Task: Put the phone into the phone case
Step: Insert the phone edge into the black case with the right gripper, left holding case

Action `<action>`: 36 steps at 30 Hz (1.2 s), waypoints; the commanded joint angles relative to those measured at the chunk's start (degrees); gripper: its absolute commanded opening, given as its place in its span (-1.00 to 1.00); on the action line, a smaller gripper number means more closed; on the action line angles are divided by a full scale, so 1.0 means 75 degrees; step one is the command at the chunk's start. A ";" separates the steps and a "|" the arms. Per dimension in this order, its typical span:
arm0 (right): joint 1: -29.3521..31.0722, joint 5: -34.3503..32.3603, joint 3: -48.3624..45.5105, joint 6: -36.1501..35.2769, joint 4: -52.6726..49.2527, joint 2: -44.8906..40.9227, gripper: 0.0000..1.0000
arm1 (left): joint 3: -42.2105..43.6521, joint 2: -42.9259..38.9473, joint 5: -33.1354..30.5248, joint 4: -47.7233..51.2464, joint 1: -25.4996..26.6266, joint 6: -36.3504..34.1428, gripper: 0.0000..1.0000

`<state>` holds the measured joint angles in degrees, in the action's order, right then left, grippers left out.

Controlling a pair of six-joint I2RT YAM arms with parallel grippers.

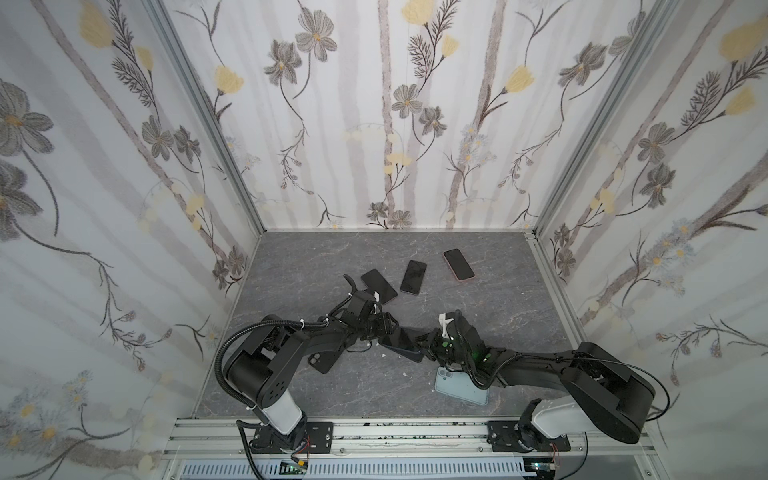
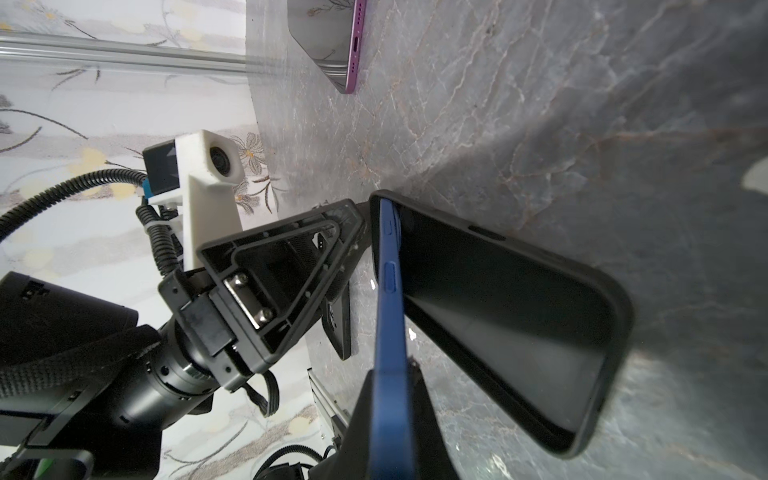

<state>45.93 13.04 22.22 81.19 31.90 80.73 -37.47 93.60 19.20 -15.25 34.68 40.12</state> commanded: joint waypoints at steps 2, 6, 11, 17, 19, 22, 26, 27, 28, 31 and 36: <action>-0.0199 0.0135 -0.0295 0.0064 -0.0658 -0.0269 -1.00 | 0.0403 -0.0371 0.0402 -0.0185 0.0229 0.0763 0.19; -0.0381 0.0404 -0.0338 -0.0597 -0.0819 -0.0368 -1.00 | 0.0738 -0.0490 0.0602 -0.0777 0.0393 0.1272 0.21; -0.0687 0.1187 -0.0131 -0.1331 -0.0966 -0.0008 -1.00 | 0.0705 -0.0073 0.0570 -0.1055 0.0395 0.1295 0.20; -0.0982 0.2074 0.0498 -0.2508 -0.1884 0.0520 -1.00 | 0.0289 0.0145 0.0274 -0.0581 0.0395 0.0634 0.20; -0.1087 0.2140 0.0522 -0.2637 -0.1930 0.0651 -1.00 | 0.0239 0.0194 0.0287 -0.0530 0.0395 0.0626 0.20; -0.1253 0.2108 0.0426 -0.2651 -0.1800 0.0815 -0.89 | 0.0341 0.0146 0.0296 -0.0577 0.0430 0.0709 0.20; -0.1371 0.1911 0.0333 -0.2771 -0.1859 0.1009 -0.76 | 0.0516 0.0119 0.0077 -0.0490 0.0477 0.0709 0.20; -0.1384 0.1858 0.0337 -0.2802 -0.1892 0.1024 -0.72 | 0.0546 0.0114 0.0054 -0.0462 0.0486 0.0698 0.20; -0.1398 0.1790 0.0348 -0.2838 -0.1964 0.1048 -0.69 | 0.0575 0.0089 0.0023 -0.0452 0.0497 0.0698 0.20; -0.1407 0.1650 0.0409 -0.2891 -0.2159 0.1038 -0.55 | 0.0696 0.0022 -0.0109 -0.0396 0.0503 0.0686 0.20; -0.1402 0.1502 0.0666 -0.2996 -0.2539 0.0850 -0.41 | 0.0814 -0.0079 -0.0329 -0.0273 0.0506 0.0638 0.19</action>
<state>35.35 27.18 26.61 60.51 20.67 87.61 -32.18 92.95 16.38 -24.40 38.33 44.84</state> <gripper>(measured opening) 0.292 0.599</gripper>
